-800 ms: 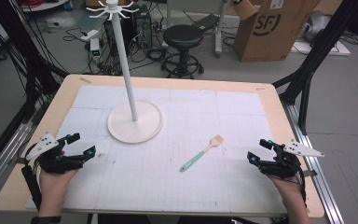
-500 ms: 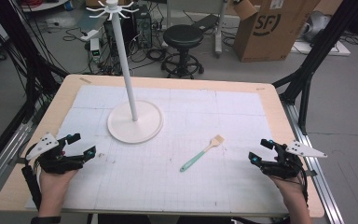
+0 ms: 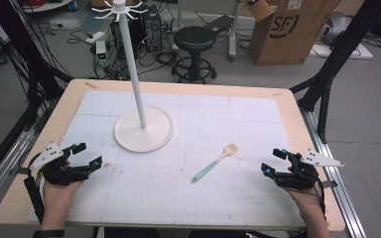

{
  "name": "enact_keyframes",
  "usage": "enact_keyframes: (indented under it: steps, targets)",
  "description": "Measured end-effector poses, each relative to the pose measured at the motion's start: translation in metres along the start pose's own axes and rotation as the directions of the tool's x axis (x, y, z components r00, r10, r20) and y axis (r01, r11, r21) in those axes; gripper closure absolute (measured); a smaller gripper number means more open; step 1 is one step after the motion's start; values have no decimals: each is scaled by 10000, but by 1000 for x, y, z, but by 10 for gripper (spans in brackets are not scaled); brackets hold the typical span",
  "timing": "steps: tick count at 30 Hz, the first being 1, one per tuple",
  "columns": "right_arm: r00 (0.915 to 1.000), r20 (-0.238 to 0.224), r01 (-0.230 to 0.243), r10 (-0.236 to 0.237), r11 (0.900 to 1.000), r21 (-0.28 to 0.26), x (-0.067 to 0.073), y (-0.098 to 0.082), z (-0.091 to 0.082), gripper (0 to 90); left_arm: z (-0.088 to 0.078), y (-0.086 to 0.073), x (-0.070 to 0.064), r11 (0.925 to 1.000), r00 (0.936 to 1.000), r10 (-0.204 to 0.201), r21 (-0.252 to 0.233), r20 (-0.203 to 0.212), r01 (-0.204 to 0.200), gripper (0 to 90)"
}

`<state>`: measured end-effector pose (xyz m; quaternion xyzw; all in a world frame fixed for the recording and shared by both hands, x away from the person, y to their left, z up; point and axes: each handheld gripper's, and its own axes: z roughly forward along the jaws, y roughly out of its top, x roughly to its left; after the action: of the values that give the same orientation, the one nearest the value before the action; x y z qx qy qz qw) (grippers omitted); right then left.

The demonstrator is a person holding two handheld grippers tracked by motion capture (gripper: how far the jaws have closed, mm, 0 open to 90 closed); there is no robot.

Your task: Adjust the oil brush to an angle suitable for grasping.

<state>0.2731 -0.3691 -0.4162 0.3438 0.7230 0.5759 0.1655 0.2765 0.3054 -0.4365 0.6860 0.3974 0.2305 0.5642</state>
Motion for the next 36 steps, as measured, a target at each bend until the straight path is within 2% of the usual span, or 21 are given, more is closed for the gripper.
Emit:
enact_keyframes:
  steps: [9, 11, 15, 21, 29, 36]
  targets:
    - [9972, -662, 360, -347, 9992, 184, 9, 0, 12, 398, 3, -10, 4, 9997, 9997, -3, 237, -240, 9, 134]
    - [9966, -726, 400, -382, 9989, 232, 10, 0, 14, 414, 3, -11, 4, 9996, 9997, -36, 271, -256, 43, 138]
    - [9932, -985, 655, -617, 9972, 356, 18, 1, 25, 527, 2, -11, 4, 9999, 9996, 17, 166, -264, -13, 145]
    - [9892, -1294, 780, -690, 9948, 658, 25, 1, 39, 615, 3, -11, 3, 9995, 9995, 159, 260, -277, -152, 156]
    - [9770, -1954, 1062, -857, 9896, 970, 39, 2, 62, 771, 3, -11, 3, 9995, 9996, 153, 278, -231, -147, 160]
    - [9686, -2306, 1265, -935, 9831, 1326, 47, 1, 77, 821, 4, -11, 2, 9994, 9996, 208, 286, -206, -202, 161]
